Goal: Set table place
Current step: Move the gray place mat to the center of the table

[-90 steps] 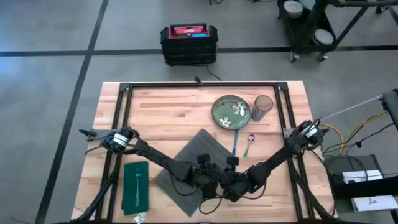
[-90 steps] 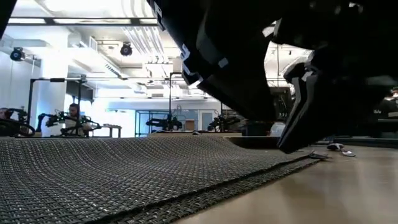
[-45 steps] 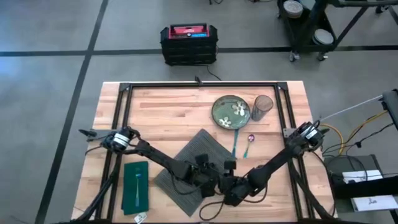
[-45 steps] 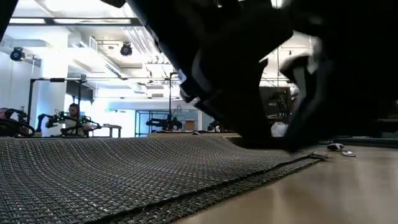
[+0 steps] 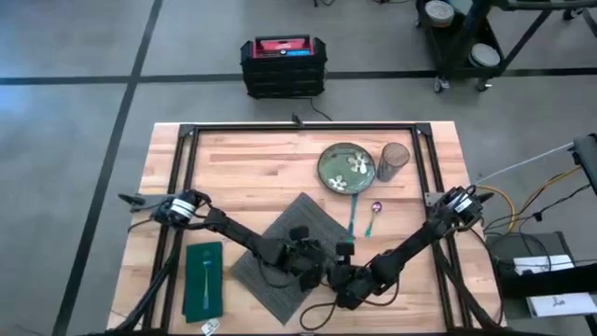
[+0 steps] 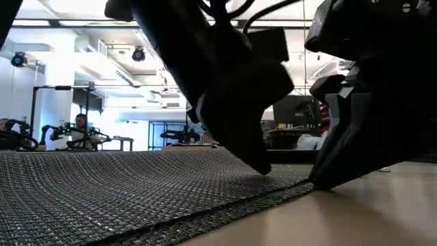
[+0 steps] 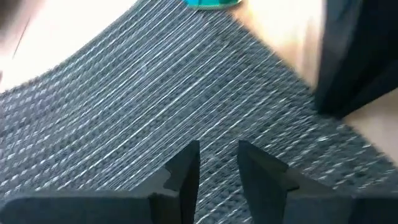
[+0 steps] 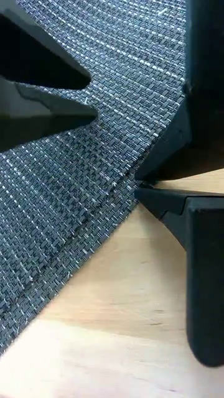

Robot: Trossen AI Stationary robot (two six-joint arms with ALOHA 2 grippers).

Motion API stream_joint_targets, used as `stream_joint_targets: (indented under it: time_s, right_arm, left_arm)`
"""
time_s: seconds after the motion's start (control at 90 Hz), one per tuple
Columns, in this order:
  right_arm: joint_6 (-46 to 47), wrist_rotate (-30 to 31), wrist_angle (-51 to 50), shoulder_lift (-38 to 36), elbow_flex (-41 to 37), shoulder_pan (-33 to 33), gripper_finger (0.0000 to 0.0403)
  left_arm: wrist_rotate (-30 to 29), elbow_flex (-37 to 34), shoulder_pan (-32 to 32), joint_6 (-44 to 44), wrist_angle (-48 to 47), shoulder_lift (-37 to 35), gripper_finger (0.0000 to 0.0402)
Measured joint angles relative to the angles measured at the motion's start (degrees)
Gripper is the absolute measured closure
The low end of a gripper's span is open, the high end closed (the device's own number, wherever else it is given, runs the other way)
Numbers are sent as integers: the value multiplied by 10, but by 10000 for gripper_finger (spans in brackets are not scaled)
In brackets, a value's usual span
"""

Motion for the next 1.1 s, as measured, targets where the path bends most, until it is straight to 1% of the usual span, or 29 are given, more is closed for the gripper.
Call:
stream_joint_targets:
  time_s: [0.133,0.278,0.656,0.789,0.889,0.989,1.1]
  right_arm:
    - [0,0,0,1,-1,0,384]
    - [0,-2,0,1,-1,0,384]
    - [2,-4,-2,2,-2,0,384]
    - [3,-4,-3,0,0,0,384]
    - [-4,-11,-18,-7,17,-2,384]
    - [-12,23,-13,-13,38,-5,384]
    - [-6,27,-9,-9,39,-21,384]
  left_arm:
    - [-2,0,1,-4,-26,0,327]
    - [-29,2,0,-24,-84,-2,328]
    - [-59,0,1,-63,-217,-25,328]
    - [-61,0,1,-64,-212,-30,328]
    - [-63,0,1,-64,-209,-31,328]
    - [-64,0,1,-66,-204,-31,328]
    - [-65,0,1,-66,-198,-31,328]
